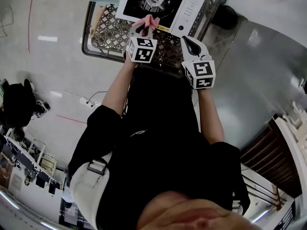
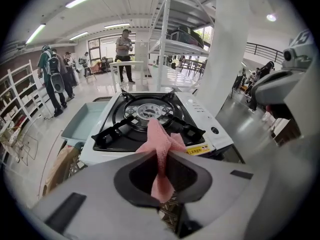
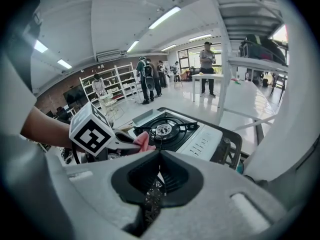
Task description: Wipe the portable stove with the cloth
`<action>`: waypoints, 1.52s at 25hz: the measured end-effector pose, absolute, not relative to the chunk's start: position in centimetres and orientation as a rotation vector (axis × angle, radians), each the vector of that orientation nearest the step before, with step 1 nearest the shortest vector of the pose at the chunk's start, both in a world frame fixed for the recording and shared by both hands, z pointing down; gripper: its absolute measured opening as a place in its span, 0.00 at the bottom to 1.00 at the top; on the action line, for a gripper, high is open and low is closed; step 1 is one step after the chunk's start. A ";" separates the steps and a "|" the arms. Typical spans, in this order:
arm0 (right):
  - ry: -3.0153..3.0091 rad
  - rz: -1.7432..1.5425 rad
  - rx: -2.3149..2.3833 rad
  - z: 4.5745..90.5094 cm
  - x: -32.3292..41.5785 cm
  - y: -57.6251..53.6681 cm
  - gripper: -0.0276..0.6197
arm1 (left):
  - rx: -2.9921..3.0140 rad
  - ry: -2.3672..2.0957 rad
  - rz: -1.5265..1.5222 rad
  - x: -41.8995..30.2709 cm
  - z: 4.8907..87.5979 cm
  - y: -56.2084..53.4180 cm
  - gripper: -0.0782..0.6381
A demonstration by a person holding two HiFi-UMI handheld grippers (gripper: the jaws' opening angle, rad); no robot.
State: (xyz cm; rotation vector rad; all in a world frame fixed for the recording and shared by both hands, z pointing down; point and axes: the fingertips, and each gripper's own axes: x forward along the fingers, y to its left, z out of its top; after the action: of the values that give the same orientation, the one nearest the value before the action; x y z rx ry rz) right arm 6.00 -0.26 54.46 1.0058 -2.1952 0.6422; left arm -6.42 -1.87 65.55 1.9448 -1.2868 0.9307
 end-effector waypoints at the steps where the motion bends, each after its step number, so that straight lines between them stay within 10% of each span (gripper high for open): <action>1: -2.194 0.642 1.008 54.4 6.1 -0.3 0.05 | 1.947 -1.282 0.930 -6.2 65.5 -1.8 0.16; 38: -2.183 0.696 1.045 55.2 11.1 1.8 0.05 | 2.061 -1.105 0.972 3.6 65.2 1.3 0.16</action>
State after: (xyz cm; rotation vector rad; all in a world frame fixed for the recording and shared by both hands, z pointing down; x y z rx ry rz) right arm 11.08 1.78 55.21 1.0452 -2.1827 0.6960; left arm 3.64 1.29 65.20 2.0608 -1.1048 0.9715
